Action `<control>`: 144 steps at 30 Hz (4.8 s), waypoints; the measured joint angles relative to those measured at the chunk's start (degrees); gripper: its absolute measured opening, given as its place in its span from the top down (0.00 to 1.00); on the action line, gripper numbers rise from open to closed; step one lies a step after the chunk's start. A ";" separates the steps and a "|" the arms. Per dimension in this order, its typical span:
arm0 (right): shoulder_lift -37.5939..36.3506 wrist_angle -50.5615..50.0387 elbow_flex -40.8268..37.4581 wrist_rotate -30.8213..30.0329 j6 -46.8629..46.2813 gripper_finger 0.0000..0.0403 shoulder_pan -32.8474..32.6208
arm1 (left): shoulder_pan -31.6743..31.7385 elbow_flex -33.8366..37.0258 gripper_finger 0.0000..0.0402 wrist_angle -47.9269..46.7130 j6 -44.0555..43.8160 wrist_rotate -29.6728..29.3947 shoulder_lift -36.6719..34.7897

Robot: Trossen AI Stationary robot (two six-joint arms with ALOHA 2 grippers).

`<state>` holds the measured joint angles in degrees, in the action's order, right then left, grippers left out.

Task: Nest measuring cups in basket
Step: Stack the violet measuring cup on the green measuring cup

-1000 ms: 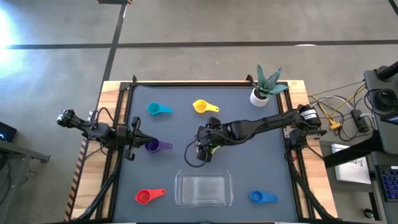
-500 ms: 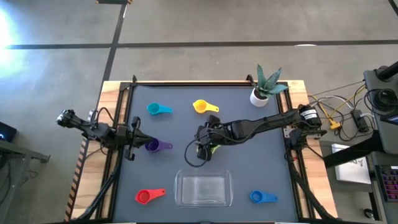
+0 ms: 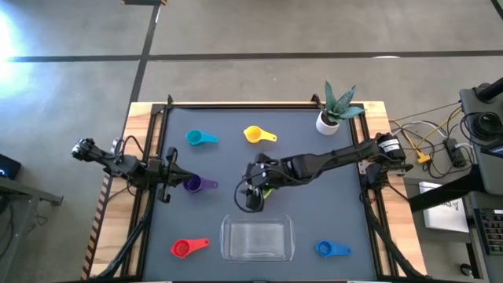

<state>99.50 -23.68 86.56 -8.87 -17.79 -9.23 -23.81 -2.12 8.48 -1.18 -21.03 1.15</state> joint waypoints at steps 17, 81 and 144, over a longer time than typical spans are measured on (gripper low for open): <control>-0.97 -0.30 -0.11 -2.19 4.34 0.41 -2.65 | 0.00 0.01 1.00 0.37 -0.01 0.01 0.00; -31.30 5.95 -31.78 -23.16 -10.72 0.41 -16.76 | 15.39 -33.85 0.48 -58.52 -28.99 7.54 56.54; -38.77 -10.31 -27.80 -29.61 -16.27 0.41 -22.27 | 25.71 -83.01 1.00 -61.63 -34.05 27.69 92.67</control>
<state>60.73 -33.99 58.76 -38.48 -34.06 -31.50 1.90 -85.13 -53.15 -35.23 6.66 93.81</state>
